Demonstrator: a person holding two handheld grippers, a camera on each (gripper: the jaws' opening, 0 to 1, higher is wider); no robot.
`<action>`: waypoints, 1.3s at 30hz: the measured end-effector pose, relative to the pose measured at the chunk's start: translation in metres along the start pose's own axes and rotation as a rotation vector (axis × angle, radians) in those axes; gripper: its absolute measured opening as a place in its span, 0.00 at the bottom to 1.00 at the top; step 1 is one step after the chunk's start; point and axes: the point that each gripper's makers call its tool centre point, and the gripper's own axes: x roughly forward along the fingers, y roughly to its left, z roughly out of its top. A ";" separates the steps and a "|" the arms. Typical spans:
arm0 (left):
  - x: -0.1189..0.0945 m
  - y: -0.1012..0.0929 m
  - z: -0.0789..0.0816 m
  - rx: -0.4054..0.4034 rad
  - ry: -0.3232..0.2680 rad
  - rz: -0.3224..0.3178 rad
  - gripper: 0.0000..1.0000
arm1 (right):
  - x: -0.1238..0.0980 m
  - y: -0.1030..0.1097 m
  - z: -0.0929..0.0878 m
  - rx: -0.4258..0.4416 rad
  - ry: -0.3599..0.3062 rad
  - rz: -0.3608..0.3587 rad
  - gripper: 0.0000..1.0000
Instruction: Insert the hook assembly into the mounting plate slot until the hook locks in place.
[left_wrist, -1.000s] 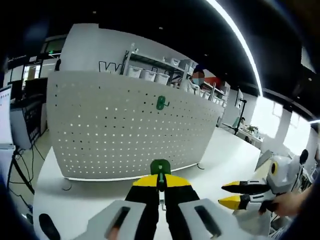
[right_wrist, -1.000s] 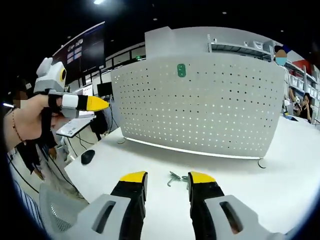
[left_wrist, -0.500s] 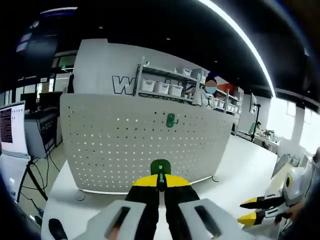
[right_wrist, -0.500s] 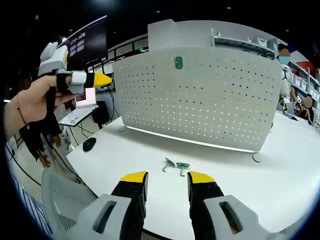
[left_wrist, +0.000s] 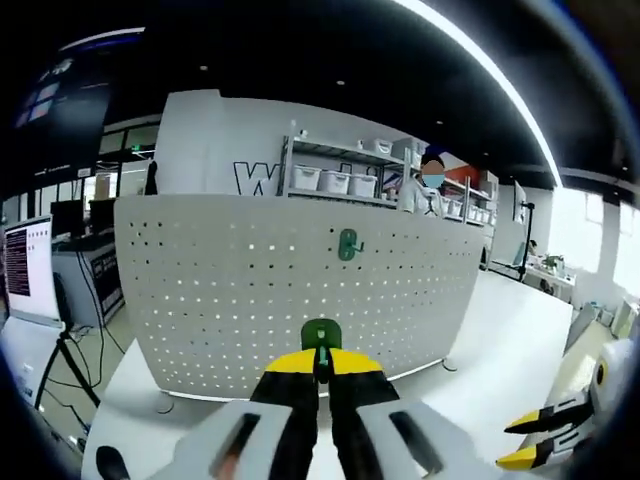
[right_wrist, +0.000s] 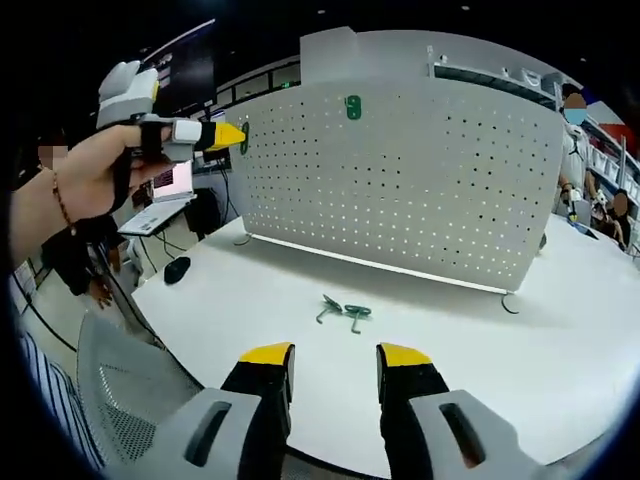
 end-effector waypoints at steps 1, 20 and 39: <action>0.003 0.002 0.001 -0.003 -0.003 0.008 0.01 | 0.000 0.000 -0.001 0.000 0.001 0.001 0.30; 0.066 0.005 0.040 0.050 -0.069 0.056 0.01 | 0.002 0.005 -0.028 0.042 0.051 0.066 0.31; 0.112 0.008 0.072 0.097 -0.112 0.114 0.02 | 0.013 0.026 -0.037 0.067 0.086 0.136 0.31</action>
